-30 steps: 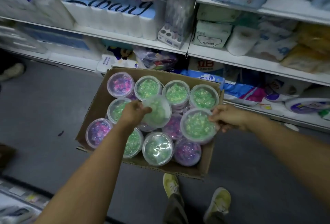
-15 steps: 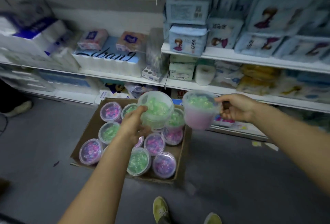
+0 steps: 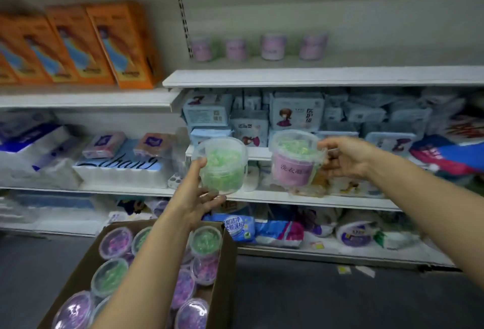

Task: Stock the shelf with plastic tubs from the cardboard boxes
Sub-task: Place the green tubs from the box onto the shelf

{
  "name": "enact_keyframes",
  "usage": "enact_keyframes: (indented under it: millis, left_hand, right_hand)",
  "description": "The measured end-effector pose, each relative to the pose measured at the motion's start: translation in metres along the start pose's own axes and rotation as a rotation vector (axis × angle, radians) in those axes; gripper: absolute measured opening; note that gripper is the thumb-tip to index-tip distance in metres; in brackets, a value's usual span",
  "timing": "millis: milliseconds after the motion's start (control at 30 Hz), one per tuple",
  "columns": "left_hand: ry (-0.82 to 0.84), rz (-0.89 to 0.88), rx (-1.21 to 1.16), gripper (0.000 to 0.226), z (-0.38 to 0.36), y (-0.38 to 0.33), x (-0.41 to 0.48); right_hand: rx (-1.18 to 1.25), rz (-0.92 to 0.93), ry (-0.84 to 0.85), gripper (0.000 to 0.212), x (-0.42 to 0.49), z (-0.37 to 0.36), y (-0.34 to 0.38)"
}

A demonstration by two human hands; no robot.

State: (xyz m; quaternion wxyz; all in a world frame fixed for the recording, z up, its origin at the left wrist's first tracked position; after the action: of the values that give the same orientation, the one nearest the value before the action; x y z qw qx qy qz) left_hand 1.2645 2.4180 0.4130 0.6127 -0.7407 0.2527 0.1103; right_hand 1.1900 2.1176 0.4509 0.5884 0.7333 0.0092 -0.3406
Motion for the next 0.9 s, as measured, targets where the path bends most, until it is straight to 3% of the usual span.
enact_keyframes:
  millis: [300, 467, 667, 900]
  left_hand:
    - [-0.002, -0.050, -0.028, 0.073, 0.008, -0.059, 0.008]
    - [-0.004, -0.100, -0.010, 0.062, 0.043, -0.099, 0.025]
    - [0.011, -0.102, 0.016, 0.072, 0.088, -0.155, 0.057]
    - [0.041, -0.138, 0.042, 0.052, 0.106, -0.198, 0.090]
  right_hand:
    - [0.001, 0.082, -0.002, 0.014, 0.009, -0.031, 0.062]
    - [0.003, 0.141, 0.019, 0.011, 0.027, -0.083, 0.094]
    - [0.044, 0.239, -0.009, 0.006, 0.053, -0.153, 0.134]
    - [0.076, 0.282, -0.061, 0.009, 0.092, -0.222, 0.170]
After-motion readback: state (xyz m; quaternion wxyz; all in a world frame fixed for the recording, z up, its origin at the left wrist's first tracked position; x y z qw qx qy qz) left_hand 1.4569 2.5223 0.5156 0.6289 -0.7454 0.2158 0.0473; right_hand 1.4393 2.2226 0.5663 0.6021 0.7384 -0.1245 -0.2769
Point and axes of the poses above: each hand's wrist, its own x-axis towards the middle knuckle, its own z-axis out of the back of the hand, y = z × x, the point moved 2 cm from there along x, towards the middle knuckle, and after that the axes turned 5 degrees about x, right-handed, at the moved point
